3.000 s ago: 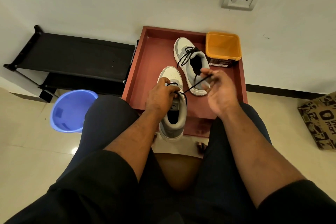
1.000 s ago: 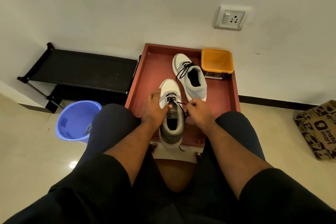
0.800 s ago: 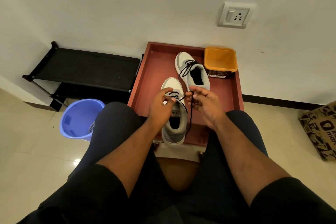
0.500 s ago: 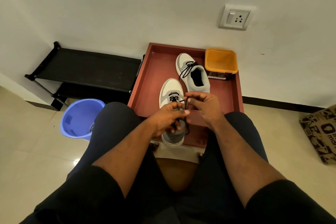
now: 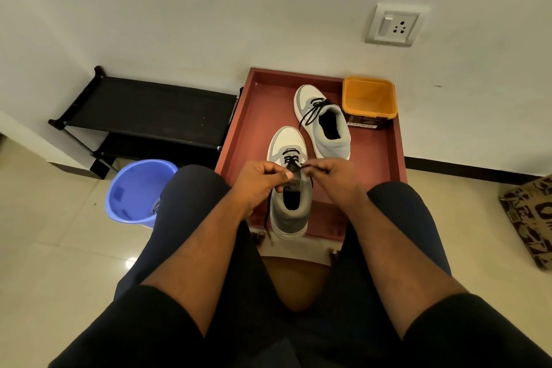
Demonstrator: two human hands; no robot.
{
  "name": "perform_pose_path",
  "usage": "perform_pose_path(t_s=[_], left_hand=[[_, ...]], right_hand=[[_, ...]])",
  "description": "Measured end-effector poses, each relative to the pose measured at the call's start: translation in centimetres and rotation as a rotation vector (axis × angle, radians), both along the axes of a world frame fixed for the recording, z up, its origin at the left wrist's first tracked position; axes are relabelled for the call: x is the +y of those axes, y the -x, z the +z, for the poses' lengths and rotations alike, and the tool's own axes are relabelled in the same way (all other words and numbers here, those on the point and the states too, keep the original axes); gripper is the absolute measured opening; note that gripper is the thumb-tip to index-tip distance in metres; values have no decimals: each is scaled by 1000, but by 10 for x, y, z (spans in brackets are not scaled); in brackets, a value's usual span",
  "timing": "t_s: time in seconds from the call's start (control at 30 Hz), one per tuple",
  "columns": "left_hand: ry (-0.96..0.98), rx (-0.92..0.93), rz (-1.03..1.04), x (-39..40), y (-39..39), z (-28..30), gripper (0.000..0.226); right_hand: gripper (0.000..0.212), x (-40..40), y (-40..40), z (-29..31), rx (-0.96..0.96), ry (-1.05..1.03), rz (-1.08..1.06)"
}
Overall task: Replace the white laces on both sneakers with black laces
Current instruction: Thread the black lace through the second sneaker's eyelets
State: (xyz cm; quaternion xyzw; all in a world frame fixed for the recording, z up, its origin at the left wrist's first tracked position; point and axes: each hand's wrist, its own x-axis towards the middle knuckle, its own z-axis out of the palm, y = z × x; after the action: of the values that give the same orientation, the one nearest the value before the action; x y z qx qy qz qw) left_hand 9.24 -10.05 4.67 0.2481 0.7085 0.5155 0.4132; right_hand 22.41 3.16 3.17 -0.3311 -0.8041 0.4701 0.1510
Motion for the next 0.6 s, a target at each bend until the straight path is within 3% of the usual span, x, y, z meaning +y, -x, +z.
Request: perform_pose_path(t_s=[0.07, 0.13, 0.2, 0.3, 0.37, 0.47, 0.53, 0.6], left_hand=[[4, 14, 36, -1, 4, 0, 12], [20, 28, 56, -3, 9, -1, 11], [44, 46, 45, -2, 10, -3, 12], [70, 82, -14, 2, 5, -6, 11], [78, 91, -42, 3, 2, -6, 11], [58, 99, -10, 2, 5, -6, 11], [38, 95, 33, 0, 10, -6, 10], [18, 86, 62, 1, 13, -8, 9]], right_hand=[[19, 16, -7, 2, -30, -60, -269], [22, 25, -10, 0, -154, -200, -308], [31, 17, -5, 0, -239, -277, -66], [56, -3, 7, -11, -169, -319, 258], [42, -6, 10, -13, -111, -345, 304], [20, -3, 8, -10, -92, -277, 141], [19, 6, 3, -7, -107, -157, -91], [19, 16, -3, -6, -206, -223, -221]])
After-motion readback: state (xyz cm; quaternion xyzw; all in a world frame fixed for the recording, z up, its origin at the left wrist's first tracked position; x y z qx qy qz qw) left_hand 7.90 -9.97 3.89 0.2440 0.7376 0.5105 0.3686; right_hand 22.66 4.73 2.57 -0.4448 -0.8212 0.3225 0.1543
